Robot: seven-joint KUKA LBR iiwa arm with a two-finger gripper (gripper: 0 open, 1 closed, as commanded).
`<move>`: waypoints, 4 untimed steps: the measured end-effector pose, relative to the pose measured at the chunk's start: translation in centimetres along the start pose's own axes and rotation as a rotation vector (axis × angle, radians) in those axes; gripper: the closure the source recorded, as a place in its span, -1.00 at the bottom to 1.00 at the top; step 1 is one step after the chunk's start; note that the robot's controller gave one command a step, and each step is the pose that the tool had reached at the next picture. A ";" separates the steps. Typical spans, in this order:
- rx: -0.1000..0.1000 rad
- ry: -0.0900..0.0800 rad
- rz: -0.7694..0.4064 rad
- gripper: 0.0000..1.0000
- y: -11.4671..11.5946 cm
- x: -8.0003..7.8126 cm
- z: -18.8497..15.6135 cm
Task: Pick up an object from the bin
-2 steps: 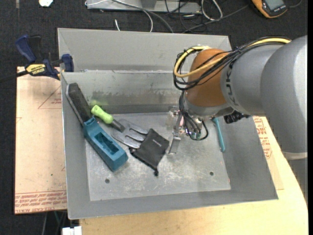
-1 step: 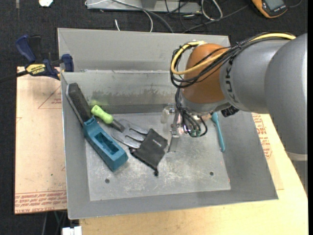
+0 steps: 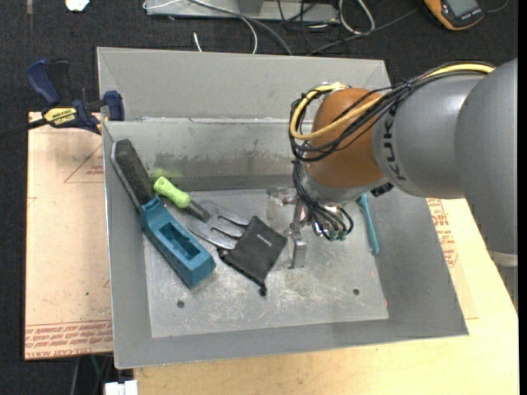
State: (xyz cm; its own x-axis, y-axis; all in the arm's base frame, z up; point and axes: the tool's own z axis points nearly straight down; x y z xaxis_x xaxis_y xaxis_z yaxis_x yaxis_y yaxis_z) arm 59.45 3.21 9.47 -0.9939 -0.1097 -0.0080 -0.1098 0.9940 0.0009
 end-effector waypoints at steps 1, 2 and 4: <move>-0.001 -0.001 0.204 -1.00 0.7 1.5 1.3; -0.001 0.000 0.243 1.00 0.9 0.9 2.3; -0.001 0.011 0.241 1.00 0.9 0.8 -0.2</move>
Offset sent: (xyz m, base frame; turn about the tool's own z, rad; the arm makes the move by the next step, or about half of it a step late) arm -0.0105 0.0074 -0.0235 0.2456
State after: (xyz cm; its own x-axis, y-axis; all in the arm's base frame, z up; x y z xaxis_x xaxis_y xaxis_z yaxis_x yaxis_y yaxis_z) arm 58.51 3.99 9.63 -0.9914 0.1306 0.0033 0.1306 0.9914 0.0022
